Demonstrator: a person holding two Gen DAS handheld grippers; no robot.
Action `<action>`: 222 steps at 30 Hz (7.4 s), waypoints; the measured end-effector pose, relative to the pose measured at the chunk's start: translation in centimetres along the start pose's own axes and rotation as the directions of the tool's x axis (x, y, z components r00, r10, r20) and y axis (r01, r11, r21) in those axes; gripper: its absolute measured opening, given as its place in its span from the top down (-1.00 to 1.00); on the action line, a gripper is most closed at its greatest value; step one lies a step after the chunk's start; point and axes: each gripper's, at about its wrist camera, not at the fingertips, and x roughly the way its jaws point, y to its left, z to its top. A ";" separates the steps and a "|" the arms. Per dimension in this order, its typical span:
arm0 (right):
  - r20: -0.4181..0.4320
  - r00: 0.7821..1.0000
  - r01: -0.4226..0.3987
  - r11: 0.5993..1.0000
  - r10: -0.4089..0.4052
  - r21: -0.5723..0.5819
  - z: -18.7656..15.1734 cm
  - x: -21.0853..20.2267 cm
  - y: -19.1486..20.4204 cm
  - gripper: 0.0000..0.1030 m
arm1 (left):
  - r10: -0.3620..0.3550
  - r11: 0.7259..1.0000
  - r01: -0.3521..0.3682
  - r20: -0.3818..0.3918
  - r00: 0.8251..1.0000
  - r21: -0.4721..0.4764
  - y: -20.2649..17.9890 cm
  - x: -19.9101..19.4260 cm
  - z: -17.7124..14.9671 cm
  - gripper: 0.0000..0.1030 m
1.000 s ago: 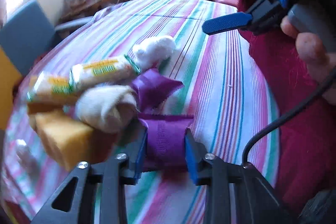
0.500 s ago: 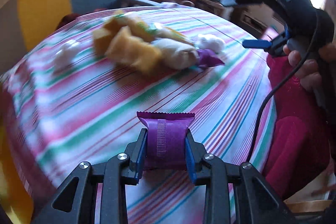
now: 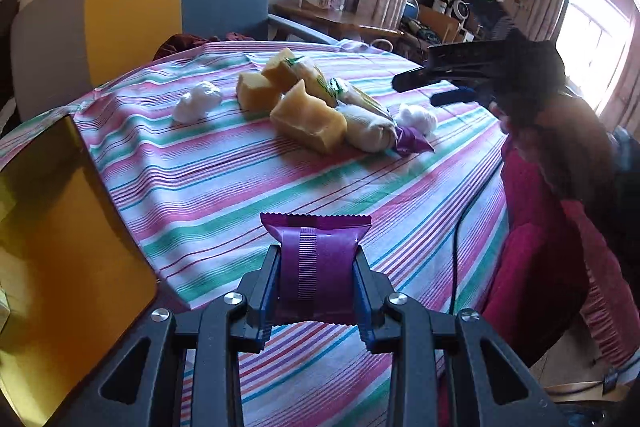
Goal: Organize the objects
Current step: 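Grasp the wrapped snack bar with the right gripper while the left gripper holds the purple sachet, then place the purple sachet in the tray with the left gripper, then lower the snack bar into the tray beside the sachet, open right gripper, then grasp the plastic-wrapped ball with the left gripper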
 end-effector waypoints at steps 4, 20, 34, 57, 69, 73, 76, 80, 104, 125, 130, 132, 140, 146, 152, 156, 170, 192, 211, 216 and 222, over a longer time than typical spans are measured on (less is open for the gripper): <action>0.003 0.992 0.124 0.981 -0.125 -0.152 2.8 1.8 0.7 -0.60 | -0.005 1.000 0.005 0.003 1.000 -0.017 0.4 -0.2 0.0 0.38; -0.184 0.969 0.101 0.945 -0.164 -0.310 7.1 11.4 -0.8 -0.15 | -0.030 0.998 0.028 -0.030 0.999 -0.063 1.2 1.1 0.4 0.38; -0.019 0.976 0.211 0.960 -0.218 -0.182 6.7 6.1 -1.0 0.27 | -0.015 0.999 0.016 0.018 1.000 -0.050 0.7 -1.0 0.4 0.38; -0.208 0.967 -0.234 0.832 0.145 -0.504 -8.7 6.7 19.8 0.27 | 0.369 0.835 -0.325 0.014 0.929 -0.444 13.8 -12.9 -4.2 0.37; -0.229 0.967 -0.221 0.813 0.111 -0.539 -8.5 8.6 20.0 0.27 | 0.507 0.659 -0.530 -0.205 0.837 -0.534 21.5 -13.1 -8.2 0.36; -0.228 0.968 -0.218 0.812 0.108 -0.542 -8.4 8.5 19.8 0.27 | 0.524 0.645 -0.558 -0.230 0.820 -0.522 21.3 -12.5 -8.4 0.30; -0.228 0.968 -0.215 0.814 0.104 -0.540 -8.4 8.6 19.8 0.27 | 0.548 0.633 -0.586 -0.242 0.801 -0.506 21.1 -12.6 -8.5 0.24; -0.225 0.969 -0.210 0.815 0.101 -0.540 -8.4 8.6 19.7 0.27 | 0.571 0.626 -0.596 -0.225 0.790 -0.503 20.5 -13.4 -8.7 0.24; -0.216 0.972 -0.194 0.822 0.089 -0.536 -8.5 8.7 19.6 0.27 | 0.660 0.610 -0.625 -0.124 0.741 -0.488 16.4 -16.3 -7.4 0.23; -0.140 0.986 -0.148 0.886 0.096 -0.440 -7.2 6.4 18.8 0.33 | 0.674 0.612 -0.622 -0.089 0.733 -0.489 15.7 -17.1 -7.8 0.23; -0.073 0.987 -0.163 0.874 0.145 -0.457 -6.0 3.4 20.9 0.34 | 0.678 0.611 -0.617 -0.074 0.731 -0.496 15.6 -17.7 -7.8 0.23; -0.071 0.982 -0.187 0.861 0.174 -0.473 -5.8 2.5 22.6 0.34 | 0.686 0.607 -0.621 -0.068 0.725 -0.496 15.5 -18.0 -7.9 0.23; -0.150 0.957 -0.290 0.781 0.249 -0.553 -6.9 2.6 31.7 0.34 | 0.691 0.595 -0.622 -0.070 0.719 -0.509 16.0 -18.7 -8.4 0.23; -0.219 0.957 -0.283 0.763 0.189 -0.581 -8.4 6.4 36.5 0.34 | 0.699 0.583 -0.624 -0.070 0.712 -0.520 16.3 -19.2 -8.9 0.23; -0.270 0.961 -0.208 0.812 0.064 -0.546 -10.1 10.9 38.3 0.24 | 0.704 0.573 -0.626 -0.074 0.707 -0.528 16.8 -19.6 -9.4 0.23; -0.359 0.919 -0.339 0.790 0.162 -0.510 -11.9 11.6 40.0 0.18 | 0.702 0.567 -0.623 -0.081 0.708 -0.539 17.2 -19.6 -9.7 0.23; -0.379 0.879 -0.457 0.739 0.289 -0.495 -14.4 8.5 40.9 -0.19 | 0.710 0.559 -0.624 -0.074 0.700 -0.545 17.4 -20.1 -9.8 0.23; -0.003 0.983 -0.153 0.813 0.182 -0.562 -9.2 1.5 29.9 -0.95 | 0.616 0.669 -0.559 -0.057 0.786 -0.490 15.4 -17.7 -7.9 0.19; 0.192 0.972 0.142 0.989 -0.133 -0.036 2.8 1.0 4.3 -0.99 | 0.452 0.859 -0.432 0.012 0.892 -0.273 9.5 -10.3 2.8 0.18; 0.165 0.985 0.022 0.982 -0.054 0.190 3.1 1.0 0.0 -0.99 | 0.363 0.900 -0.353 -0.008 0.932 -0.255 8.4 -6.4 6.6 -0.10; 0.132 0.991 -0.004 0.978 -0.024 0.210 2.8 1.4 -0.1 -0.99 | 0.272 0.926 -0.273 -0.042 0.961 -0.259 7.4 -1.9 10.2 -0.25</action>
